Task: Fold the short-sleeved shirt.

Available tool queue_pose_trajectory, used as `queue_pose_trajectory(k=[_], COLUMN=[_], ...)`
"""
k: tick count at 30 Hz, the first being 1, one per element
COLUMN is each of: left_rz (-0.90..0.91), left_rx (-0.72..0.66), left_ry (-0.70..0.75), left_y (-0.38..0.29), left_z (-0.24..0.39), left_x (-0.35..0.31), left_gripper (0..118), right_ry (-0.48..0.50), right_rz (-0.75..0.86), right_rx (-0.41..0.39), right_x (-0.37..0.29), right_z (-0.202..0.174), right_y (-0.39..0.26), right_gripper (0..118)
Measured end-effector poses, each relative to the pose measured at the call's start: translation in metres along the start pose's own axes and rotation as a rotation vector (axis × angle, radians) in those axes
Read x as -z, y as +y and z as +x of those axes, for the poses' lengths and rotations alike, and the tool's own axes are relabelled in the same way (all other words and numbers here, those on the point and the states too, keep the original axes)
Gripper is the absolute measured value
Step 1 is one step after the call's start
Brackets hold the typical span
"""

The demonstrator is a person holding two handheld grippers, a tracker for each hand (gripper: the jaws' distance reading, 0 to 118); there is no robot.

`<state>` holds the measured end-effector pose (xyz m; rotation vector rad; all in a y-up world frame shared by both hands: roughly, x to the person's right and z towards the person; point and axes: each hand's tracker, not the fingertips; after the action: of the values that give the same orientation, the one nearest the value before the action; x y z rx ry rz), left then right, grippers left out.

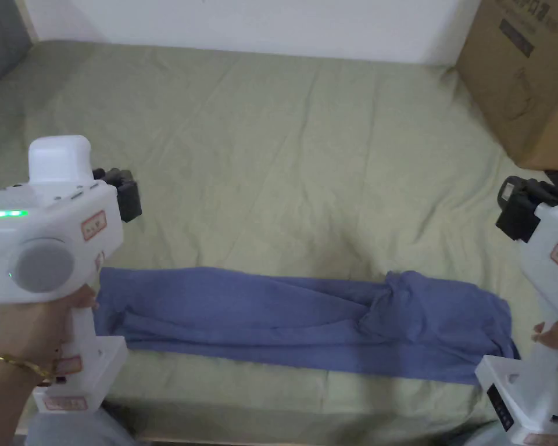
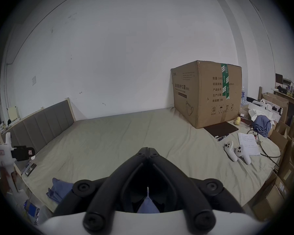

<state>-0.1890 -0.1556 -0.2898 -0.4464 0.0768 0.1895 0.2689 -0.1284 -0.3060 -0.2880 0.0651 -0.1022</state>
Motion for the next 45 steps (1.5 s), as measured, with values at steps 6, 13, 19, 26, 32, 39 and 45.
queue_pose_trajectory(k=[6,13,19,26,32,39,45], left_rz=[-0.269,-0.558,-0.588,-0.594,-0.568,-0.353,-0.398], left_rx=[-0.232,-0.594,-0.699,-0.581,-0.450,-0.202,-0.078], left_ry=[-0.052,-0.136,-0.181,-0.060,0.048,-0.096,-0.249], left_y=[-0.015,-0.084,-0.121,-0.121,-0.095,-0.039,-0.033], left_z=[-0.075,-0.149,-0.143,-0.114,-0.082,0.001,0.091], left_x=[0.038,0.076,0.082,0.093,0.066,0.006,0.038], left_gripper=[117,108,82,8,7,7,7], right_ry=[-0.006,-0.032,-0.038,-0.036,-0.027,-0.018,-0.017], right_rz=[-0.043,-0.103,-0.165,-0.164,-0.170,-0.150,-0.119], right_rx=[-0.016,-0.020,-0.010,-0.017,-0.020,0.009,0.055], right_x=[0.006,0.007,0.010,0.007,0.003,-0.005,-0.018], right_z=[0.007,0.005,0.008,0.004,0.005,0.012,0.022], right_y=[-0.009,-0.020,-0.026,-0.025,-0.028,-0.028,-0.030], right_gripper=[0,0,0,0,0,0,0])
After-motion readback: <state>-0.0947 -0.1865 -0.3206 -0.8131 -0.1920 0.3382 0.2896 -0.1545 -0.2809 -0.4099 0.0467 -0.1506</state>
